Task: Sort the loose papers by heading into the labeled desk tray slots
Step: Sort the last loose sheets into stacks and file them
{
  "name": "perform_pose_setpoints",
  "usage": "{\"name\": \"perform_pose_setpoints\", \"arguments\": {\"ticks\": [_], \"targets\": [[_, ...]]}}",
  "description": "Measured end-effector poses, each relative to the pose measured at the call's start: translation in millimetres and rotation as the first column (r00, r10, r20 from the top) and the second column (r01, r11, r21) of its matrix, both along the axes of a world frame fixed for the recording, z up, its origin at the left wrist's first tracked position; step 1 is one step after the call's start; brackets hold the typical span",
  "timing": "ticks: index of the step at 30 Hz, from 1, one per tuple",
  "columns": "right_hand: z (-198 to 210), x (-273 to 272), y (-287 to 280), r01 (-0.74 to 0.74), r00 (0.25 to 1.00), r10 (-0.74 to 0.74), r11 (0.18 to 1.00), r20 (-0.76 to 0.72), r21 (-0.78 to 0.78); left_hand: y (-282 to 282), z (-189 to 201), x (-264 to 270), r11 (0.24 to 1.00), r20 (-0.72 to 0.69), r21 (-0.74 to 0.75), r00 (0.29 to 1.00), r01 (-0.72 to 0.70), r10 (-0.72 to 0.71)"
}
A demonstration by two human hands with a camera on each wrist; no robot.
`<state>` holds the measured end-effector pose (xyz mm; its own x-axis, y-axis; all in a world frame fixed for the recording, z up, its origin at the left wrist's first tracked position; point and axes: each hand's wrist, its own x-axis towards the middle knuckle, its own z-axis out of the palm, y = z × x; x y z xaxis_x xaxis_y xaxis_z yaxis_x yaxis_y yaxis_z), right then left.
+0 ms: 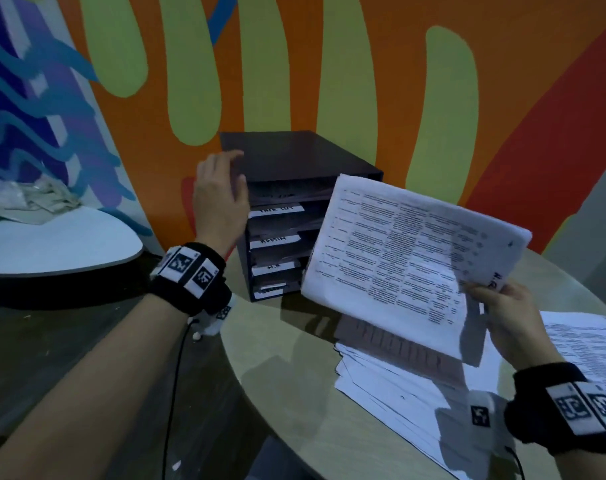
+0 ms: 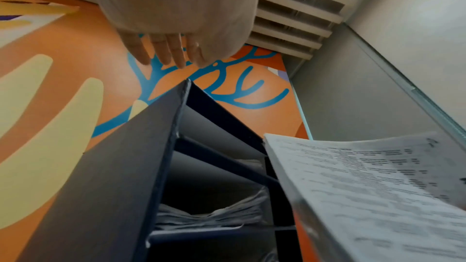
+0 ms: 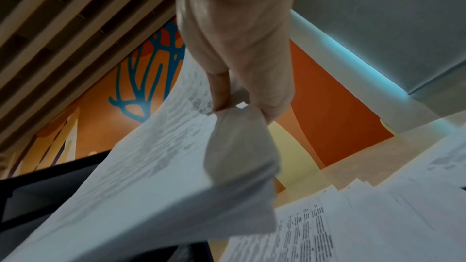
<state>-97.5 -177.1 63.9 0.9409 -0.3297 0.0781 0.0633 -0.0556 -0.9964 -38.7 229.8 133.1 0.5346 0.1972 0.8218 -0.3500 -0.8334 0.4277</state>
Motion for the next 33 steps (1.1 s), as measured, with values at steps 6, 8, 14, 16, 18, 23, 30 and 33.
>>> {"name": "perform_pose_setpoints", "arguments": {"ticks": [6,8,14,16,18,23,30,33], "targets": [[2.0,-18.0,5.5,-0.110,0.973,0.129,0.988,-0.194,0.107,6.6,-15.8,24.8,0.978,-0.204,0.113,0.967,0.175,-0.150],[-3.2,-25.1,9.2,-0.141,0.943,0.170,0.983,-0.287,0.118,5.8,-20.9,26.1,0.980,-0.150,0.090,0.975,0.179,-0.164],[-27.7,-18.6,22.9,-0.163,0.861,0.241,0.965,-0.448,0.205,-7.7,-25.9,24.8,0.984,-0.026,-0.048,0.985,0.170,-0.171],[-31.6,-11.2,28.5,-0.166,0.840,0.254,0.962,-0.480,0.218,-9.9,-26.3,24.4,0.985,-0.014,-0.063,0.986,0.163,-0.164],[-33.3,-3.1,34.4,-0.154,0.831,0.261,0.956,-0.491,0.248,-9.8,-26.3,24.6,0.984,-0.011,-0.069,0.986,0.162,-0.163],[-30.8,10.3,49.4,-0.110,0.862,0.249,0.942,-0.441,0.318,-9.5,-27.4,24.2,0.981,-0.006,-0.075,0.984,0.179,-0.180],[-45.3,46.5,87.7,0.131,0.855,0.065,0.933,-0.514,0.336,-10.2,-31.5,28.7,0.974,0.044,-0.094,0.979,0.204,-0.201],[-54.3,59.6,114.9,0.138,0.862,0.080,0.914,-0.501,0.383,-9.2,-34.6,32.5,0.973,0.067,-0.088,0.976,0.213,-0.208]]}}
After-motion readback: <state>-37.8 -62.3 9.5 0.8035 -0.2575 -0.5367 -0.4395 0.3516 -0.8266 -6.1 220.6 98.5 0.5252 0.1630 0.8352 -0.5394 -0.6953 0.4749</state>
